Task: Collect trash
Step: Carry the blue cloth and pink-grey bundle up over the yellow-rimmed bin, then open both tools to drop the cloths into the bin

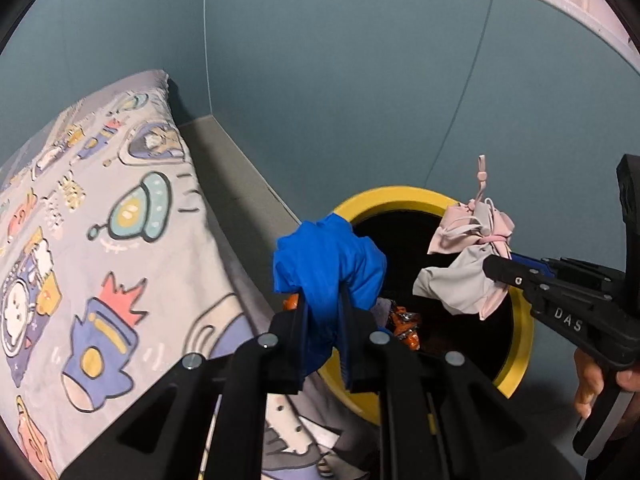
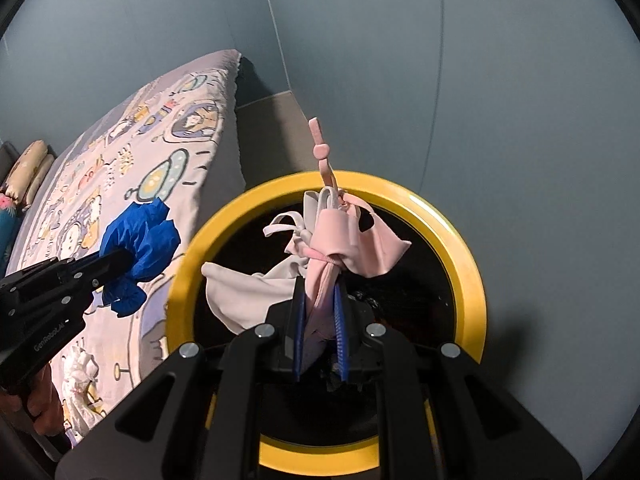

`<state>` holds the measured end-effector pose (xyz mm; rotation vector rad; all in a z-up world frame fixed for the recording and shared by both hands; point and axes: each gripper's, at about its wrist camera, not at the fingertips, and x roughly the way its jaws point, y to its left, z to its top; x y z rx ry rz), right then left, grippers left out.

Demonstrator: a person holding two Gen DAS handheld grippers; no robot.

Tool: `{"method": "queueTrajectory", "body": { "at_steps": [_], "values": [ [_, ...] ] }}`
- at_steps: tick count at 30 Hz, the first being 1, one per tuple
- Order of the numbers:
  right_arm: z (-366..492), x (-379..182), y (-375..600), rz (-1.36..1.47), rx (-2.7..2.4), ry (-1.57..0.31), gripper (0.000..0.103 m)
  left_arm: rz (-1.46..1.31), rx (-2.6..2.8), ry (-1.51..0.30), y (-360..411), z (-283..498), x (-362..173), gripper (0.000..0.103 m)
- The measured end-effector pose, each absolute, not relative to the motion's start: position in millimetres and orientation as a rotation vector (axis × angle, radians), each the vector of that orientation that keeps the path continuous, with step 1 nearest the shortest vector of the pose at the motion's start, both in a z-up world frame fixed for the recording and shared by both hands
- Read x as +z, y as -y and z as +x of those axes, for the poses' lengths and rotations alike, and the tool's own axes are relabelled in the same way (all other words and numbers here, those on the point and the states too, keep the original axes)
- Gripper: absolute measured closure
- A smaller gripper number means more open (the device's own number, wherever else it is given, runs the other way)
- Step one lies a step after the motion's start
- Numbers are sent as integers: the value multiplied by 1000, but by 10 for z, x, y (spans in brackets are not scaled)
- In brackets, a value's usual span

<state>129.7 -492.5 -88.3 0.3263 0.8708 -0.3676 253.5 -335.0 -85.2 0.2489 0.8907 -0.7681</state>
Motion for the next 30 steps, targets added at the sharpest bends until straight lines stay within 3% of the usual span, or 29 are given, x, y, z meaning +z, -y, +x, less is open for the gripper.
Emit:
{"method": "queueTrajectory", "body": {
  "at_steps": [13,18,20,25,30],
  "values": [
    [1328,-1095,5101,342,-423,-916,90,189,-799,-1042,3609,2703,-1269,90],
    [1319,-1048,5105,347,-434,-908,84,157,-803,-1073,3580,2752,-1299,74],
    [1295,-1022,5122,354,-437,-902,80,136,-798,-1081,3552,2769,-1287,59],
    [1221,-932,5135,363,-441,-879,77,101,-781,-1072,3436,2805,-1197,46],
    [1173,-826,5050,368,-420,-862,77,77,-747,-1049,3203,2874,-1057,45]
  ]
}}
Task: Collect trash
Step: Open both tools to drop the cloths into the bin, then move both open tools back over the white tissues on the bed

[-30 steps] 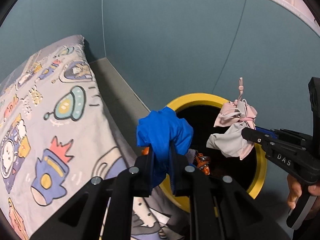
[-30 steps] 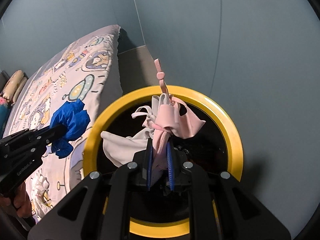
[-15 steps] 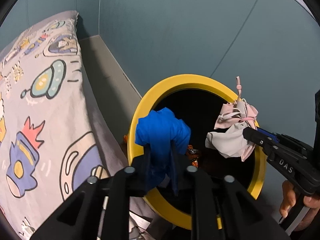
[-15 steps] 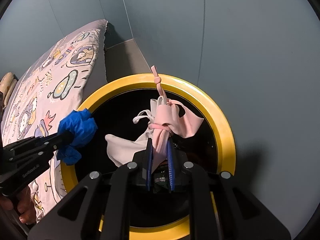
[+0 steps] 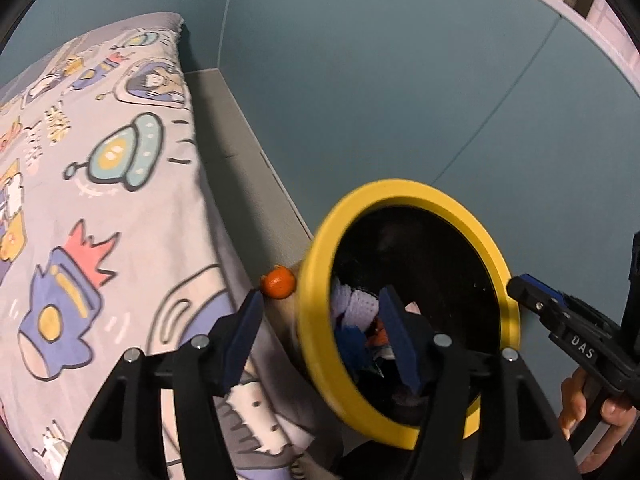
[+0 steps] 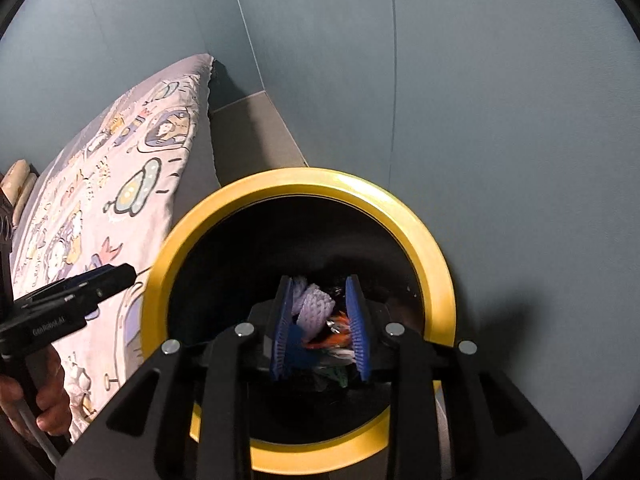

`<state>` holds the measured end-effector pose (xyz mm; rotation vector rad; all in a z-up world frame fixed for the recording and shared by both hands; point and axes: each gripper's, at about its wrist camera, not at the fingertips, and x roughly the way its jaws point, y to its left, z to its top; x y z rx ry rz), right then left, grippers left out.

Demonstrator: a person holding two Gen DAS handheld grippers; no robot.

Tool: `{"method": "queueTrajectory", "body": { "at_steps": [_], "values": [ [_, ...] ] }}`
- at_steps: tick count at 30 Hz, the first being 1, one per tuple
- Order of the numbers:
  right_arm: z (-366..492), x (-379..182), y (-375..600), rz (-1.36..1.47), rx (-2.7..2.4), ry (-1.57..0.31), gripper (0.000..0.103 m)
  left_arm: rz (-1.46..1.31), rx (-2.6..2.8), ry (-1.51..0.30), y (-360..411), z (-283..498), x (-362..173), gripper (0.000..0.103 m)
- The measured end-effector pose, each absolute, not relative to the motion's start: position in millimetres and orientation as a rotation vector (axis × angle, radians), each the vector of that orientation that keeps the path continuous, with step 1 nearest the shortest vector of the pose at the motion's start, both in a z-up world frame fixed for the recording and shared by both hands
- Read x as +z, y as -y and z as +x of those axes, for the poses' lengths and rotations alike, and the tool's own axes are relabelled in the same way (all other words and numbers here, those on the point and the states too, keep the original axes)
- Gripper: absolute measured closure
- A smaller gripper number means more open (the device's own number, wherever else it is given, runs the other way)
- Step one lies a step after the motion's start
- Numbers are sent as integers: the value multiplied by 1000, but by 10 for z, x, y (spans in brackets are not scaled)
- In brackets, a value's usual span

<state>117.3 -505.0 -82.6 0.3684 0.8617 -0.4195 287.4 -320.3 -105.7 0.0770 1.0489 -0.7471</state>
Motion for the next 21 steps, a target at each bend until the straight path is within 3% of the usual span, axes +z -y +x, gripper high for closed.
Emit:
{"method": "queueTrajectory", "body": {
  "at_steps": [3,6,21],
  "values": [
    [1174,-737,4908,358,-377,-850,76,76,-718,-1030,2990,2908,-982,40],
    [1245,-662,4706,349,-310,-843,67,73,-683,-1015,2750,2944,-929,39],
    [1585,-490,3406,231,-7,-852,62,96,-424,-971,1236,3026,-918,34]
  ]
}}
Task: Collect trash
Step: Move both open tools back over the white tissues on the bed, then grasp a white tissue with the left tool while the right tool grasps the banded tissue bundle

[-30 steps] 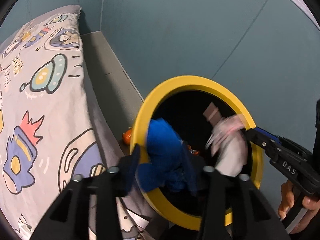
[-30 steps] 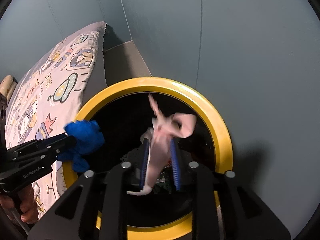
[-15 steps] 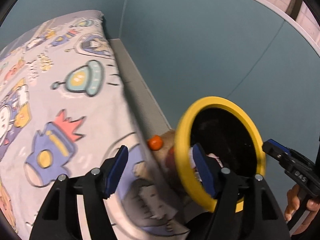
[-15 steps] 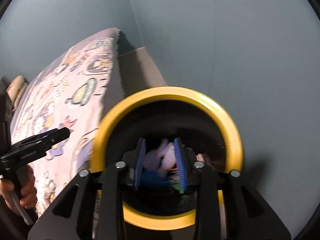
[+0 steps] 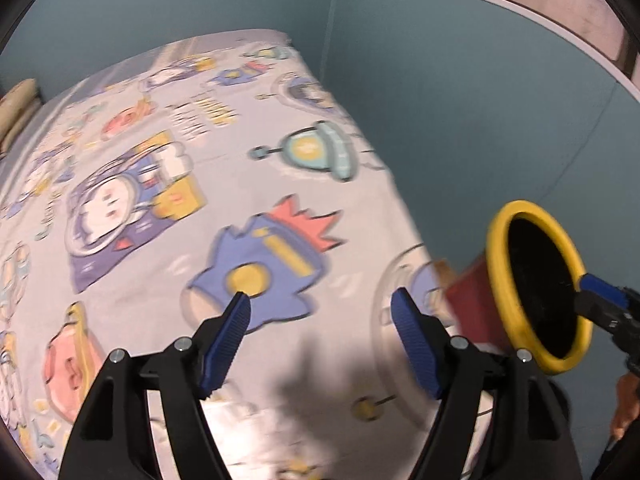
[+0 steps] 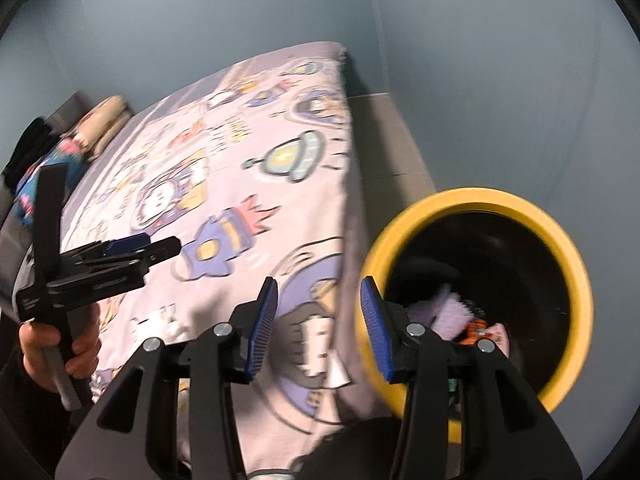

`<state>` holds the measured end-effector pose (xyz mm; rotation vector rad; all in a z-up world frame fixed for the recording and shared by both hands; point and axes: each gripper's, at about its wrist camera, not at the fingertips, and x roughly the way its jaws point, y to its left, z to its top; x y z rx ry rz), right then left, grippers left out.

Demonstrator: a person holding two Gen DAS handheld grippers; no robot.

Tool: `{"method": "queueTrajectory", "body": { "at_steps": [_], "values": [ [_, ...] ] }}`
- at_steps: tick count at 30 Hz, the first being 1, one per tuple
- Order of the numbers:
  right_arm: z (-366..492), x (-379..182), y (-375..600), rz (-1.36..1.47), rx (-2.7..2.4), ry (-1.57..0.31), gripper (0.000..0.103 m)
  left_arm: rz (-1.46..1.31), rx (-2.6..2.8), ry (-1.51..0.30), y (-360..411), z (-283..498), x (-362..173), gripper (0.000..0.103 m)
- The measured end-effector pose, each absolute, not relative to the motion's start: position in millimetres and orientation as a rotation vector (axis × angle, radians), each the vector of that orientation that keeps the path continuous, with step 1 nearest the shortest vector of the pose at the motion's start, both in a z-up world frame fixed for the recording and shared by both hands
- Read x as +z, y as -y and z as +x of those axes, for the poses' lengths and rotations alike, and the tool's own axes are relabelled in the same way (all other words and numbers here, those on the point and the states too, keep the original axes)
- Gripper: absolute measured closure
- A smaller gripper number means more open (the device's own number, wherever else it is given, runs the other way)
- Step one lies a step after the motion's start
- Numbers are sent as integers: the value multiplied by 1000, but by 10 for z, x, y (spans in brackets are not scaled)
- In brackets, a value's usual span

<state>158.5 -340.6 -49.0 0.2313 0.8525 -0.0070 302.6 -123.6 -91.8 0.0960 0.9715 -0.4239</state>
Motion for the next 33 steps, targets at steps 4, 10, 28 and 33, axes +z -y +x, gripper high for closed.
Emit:
{"method": "queueTrajectory", "body": {
  "at_steps": [4,10,28,33],
  "values": [
    [1582,-551,3099,210,70,-876,62,105,-345,-988,794,3005,-1042,34],
    [1563,-661,2740,189,151,-918,62,95,-247,-1018,185,2873,-1215,34],
    [1319,-957,2091,120,253,-1022,61,175,-276,-1124,-63,2478,-1793,34],
    [1309,-1020,1987,114,293,-1046,60,213,-314,-1162,96,2523,-1922,34]
  ]
}}
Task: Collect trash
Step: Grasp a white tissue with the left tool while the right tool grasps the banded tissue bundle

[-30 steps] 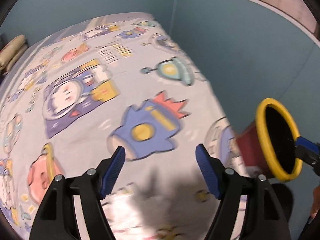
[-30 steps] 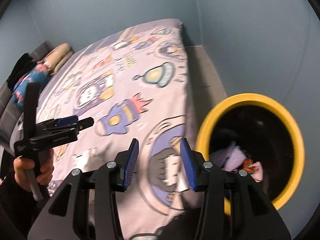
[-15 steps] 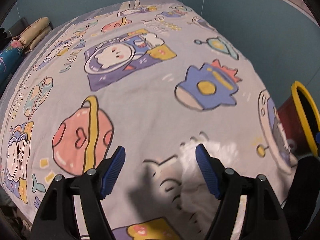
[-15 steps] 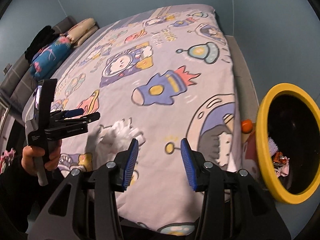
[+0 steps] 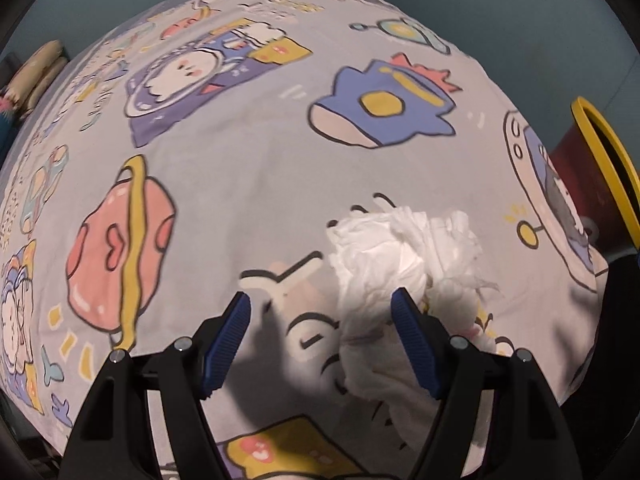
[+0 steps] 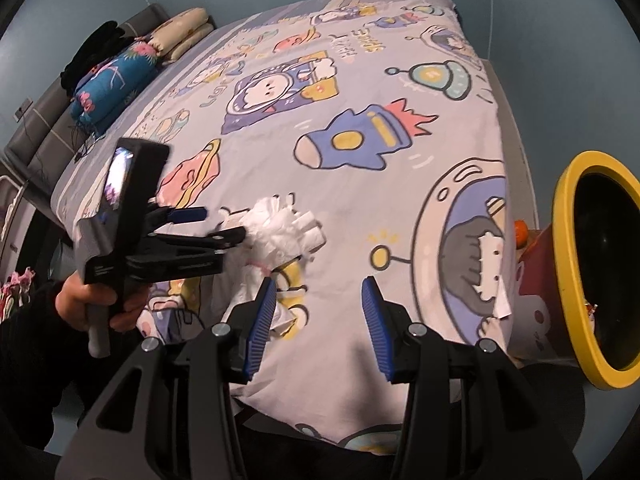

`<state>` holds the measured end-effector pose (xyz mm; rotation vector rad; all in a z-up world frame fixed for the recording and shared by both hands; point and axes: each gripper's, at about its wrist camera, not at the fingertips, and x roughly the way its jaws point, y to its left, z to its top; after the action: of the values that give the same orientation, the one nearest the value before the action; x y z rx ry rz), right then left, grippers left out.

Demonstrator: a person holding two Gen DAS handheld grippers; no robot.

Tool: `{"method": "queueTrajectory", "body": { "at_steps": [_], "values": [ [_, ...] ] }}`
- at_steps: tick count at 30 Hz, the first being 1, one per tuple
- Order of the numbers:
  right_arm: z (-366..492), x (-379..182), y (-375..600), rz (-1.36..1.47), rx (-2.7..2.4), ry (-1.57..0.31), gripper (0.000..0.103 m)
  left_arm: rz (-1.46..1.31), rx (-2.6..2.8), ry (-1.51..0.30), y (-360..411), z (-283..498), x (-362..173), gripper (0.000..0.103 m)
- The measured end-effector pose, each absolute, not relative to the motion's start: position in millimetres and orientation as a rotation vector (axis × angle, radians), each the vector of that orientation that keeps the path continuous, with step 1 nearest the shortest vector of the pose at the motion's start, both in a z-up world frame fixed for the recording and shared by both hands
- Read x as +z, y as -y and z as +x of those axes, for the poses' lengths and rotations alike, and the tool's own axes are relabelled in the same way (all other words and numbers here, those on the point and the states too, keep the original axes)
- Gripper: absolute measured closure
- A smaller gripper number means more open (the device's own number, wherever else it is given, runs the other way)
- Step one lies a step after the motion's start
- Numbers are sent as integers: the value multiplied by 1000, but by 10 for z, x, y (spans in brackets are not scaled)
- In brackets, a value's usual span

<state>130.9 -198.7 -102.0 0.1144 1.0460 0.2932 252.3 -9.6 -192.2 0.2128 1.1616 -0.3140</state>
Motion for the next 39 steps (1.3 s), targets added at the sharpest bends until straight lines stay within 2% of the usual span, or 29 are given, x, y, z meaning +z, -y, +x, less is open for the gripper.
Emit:
{"method": "queueTrajectory", "body": {
  "at_steps": [2,6,13,17,19,29,36,39],
  "values": [
    [1307,-1057,1937,108,315,-1055,56,220,-318,-1173,149,2579,-1964,34],
    [1310,-1149,1849,94,347,-1079,55,227,-325,-1191,233,2685,-2021,36],
    [1352,-1303,1689,90,385,-1119,55,203,-394,-1221,350,2761,-2089,69],
    [1387,-1414,1554,85,408,-1145,55,155,-418,-1220,273,2750,-2106,84],
    [1417,-1474,1502,88,418,-1162,56,121,-427,-1224,212,2760,-2105,86],
    [1591,-1797,1223,19,403,-1237,56,32,-464,-1209,89,2763,-2125,88],
    [1623,-1906,1174,-13,404,-1266,84,12,-479,-1205,47,2764,-2089,90],
    [1602,-1902,1167,-20,413,-1274,88,0,-482,-1208,31,2768,-2080,90]
  ]
}}
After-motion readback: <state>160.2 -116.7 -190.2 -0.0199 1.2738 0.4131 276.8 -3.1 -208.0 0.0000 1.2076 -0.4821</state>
